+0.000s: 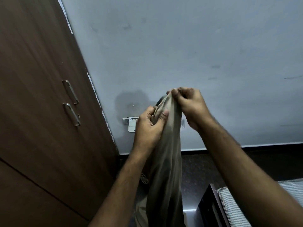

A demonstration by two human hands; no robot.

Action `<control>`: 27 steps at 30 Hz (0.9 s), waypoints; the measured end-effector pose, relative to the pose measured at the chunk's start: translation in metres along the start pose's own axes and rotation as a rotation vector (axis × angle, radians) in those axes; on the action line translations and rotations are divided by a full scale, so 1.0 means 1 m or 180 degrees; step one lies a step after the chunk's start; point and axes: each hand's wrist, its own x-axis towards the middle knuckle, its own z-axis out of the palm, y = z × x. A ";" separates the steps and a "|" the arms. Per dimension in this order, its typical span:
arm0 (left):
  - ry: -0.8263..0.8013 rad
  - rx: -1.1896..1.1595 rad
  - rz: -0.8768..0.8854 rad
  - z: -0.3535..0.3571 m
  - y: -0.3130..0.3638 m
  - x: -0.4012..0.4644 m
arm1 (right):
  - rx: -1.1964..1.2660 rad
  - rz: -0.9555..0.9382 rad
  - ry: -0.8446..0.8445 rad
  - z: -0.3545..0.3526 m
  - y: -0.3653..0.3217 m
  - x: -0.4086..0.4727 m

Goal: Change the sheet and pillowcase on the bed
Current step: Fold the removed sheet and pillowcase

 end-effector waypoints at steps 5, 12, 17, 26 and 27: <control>-0.0852 0.0148 -0.0120 0.018 0.014 0.023 | -0.0500 -0.0332 -0.0247 0.016 -0.048 0.077; -0.1745 0.1001 -0.0575 0.019 0.045 0.077 | -0.0103 -0.0907 0.0525 0.007 -0.157 0.147; -0.1524 0.1281 -0.0639 -0.026 0.049 0.123 | -0.0562 -0.1010 0.0508 -0.022 -0.191 0.171; -0.1795 0.3988 -0.0461 -0.093 0.144 0.191 | -0.0962 -0.0393 0.1195 -0.071 -0.126 0.193; -0.1806 0.4187 -0.0350 -0.095 0.150 0.194 | -0.0910 -0.0338 0.1208 -0.073 -0.122 0.190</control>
